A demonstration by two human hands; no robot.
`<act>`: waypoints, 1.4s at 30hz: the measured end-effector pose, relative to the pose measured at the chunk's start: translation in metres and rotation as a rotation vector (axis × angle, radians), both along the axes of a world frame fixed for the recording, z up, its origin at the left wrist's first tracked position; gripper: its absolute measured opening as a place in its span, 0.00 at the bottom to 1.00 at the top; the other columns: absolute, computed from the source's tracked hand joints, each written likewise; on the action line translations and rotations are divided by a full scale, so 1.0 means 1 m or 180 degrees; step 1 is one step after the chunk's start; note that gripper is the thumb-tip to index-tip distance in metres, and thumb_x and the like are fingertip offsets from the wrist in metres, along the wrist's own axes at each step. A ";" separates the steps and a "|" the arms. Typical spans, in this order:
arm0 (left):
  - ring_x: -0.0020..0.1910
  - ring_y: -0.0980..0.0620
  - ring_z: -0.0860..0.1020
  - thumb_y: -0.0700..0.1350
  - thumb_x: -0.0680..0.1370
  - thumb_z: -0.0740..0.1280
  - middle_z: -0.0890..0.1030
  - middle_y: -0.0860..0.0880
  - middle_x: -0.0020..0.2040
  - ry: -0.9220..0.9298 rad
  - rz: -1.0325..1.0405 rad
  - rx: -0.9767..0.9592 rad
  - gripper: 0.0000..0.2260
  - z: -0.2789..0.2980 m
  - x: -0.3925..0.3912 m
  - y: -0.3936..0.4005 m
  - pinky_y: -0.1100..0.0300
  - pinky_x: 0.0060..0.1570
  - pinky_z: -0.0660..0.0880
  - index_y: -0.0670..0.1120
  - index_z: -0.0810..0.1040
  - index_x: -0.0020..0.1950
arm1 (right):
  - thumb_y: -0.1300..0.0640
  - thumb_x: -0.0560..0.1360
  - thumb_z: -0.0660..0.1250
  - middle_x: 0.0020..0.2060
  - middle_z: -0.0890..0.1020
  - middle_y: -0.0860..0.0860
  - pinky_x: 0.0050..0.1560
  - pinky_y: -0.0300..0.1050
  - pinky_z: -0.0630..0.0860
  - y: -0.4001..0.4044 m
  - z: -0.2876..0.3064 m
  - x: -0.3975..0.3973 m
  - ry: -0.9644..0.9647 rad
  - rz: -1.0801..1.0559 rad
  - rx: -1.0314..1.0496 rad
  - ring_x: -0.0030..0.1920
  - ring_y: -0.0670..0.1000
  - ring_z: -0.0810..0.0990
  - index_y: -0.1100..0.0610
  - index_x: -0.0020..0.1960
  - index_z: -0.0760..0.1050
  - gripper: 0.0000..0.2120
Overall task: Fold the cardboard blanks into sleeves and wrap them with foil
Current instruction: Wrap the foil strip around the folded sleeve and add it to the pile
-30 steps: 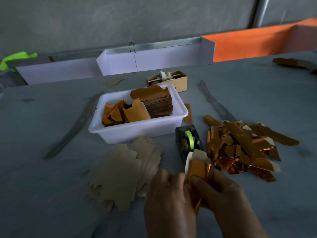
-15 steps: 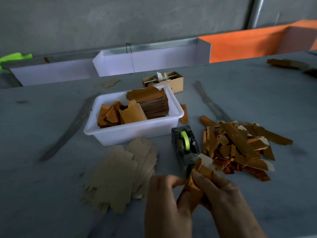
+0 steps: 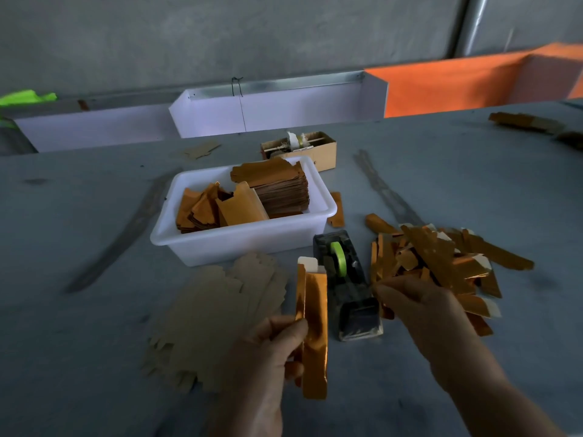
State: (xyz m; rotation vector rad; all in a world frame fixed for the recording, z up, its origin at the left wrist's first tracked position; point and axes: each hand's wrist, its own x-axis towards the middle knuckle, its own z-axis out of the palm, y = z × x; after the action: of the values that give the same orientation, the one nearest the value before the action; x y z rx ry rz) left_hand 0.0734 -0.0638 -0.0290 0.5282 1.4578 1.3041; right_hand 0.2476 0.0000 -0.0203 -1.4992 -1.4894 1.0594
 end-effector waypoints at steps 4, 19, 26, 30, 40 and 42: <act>0.22 0.57 0.71 0.39 0.72 0.71 0.76 0.50 0.25 -0.0055 -0.0118 -0.0076 0.10 0.000 0.007 0.003 0.64 0.24 0.67 0.48 0.83 0.31 | 0.54 0.75 0.66 0.32 0.80 0.49 0.33 0.37 0.69 0.008 -0.011 -0.011 -0.0305 0.0179 -0.0191 0.32 0.45 0.76 0.52 0.42 0.80 0.05; 0.25 0.56 0.76 0.38 0.73 0.71 0.79 0.50 0.26 -0.0226 -0.0086 -0.0298 0.11 -0.007 0.012 0.006 0.64 0.27 0.72 0.46 0.83 0.31 | 0.59 0.74 0.67 0.41 0.82 0.54 0.37 0.38 0.77 0.007 -0.009 -0.024 0.0588 0.0021 -0.0557 0.41 0.49 0.82 0.56 0.44 0.80 0.03; 0.23 0.56 0.74 0.38 0.73 0.70 0.78 0.48 0.26 -0.0195 -0.0063 -0.0210 0.11 -0.007 0.014 0.007 0.65 0.25 0.69 0.46 0.80 0.30 | 0.57 0.73 0.68 0.56 0.76 0.50 0.46 0.39 0.69 -0.009 -0.018 -0.019 0.0265 -0.0221 -0.0144 0.56 0.50 0.74 0.54 0.38 0.78 0.05; 0.23 0.57 0.71 0.38 0.74 0.70 0.77 0.47 0.28 -0.0104 -0.0144 -0.0004 0.14 -0.001 0.018 0.011 0.67 0.19 0.64 0.48 0.81 0.28 | 0.56 0.73 0.69 0.56 0.73 0.45 0.50 0.42 0.69 -0.016 -0.020 -0.024 -0.0481 -0.0308 0.0275 0.58 0.50 0.72 0.48 0.34 0.73 0.10; 0.23 0.65 0.74 0.43 0.75 0.69 0.78 0.57 0.25 0.0606 -0.0874 0.0234 0.06 0.012 0.040 0.033 0.71 0.24 0.67 0.48 0.77 0.38 | 0.57 0.72 0.70 0.52 0.71 0.42 0.46 0.37 0.73 -0.023 -0.033 -0.030 -0.0162 -0.0481 0.0303 0.54 0.48 0.75 0.46 0.36 0.72 0.10; 0.21 0.64 0.72 0.42 0.75 0.69 0.76 0.56 0.24 0.0707 -0.0859 0.0210 0.07 0.010 0.039 0.036 0.72 0.22 0.66 0.47 0.77 0.37 | 0.57 0.72 0.70 0.48 0.70 0.38 0.41 0.32 0.68 -0.024 -0.035 -0.032 -0.0038 -0.0555 0.0237 0.52 0.46 0.75 0.45 0.35 0.72 0.11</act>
State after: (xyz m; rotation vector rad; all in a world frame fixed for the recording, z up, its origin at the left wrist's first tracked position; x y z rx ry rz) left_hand 0.1120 -0.0278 -0.0193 0.9048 1.4667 1.1081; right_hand 0.2159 -0.0243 -0.0556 -1.5539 -1.3635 0.8843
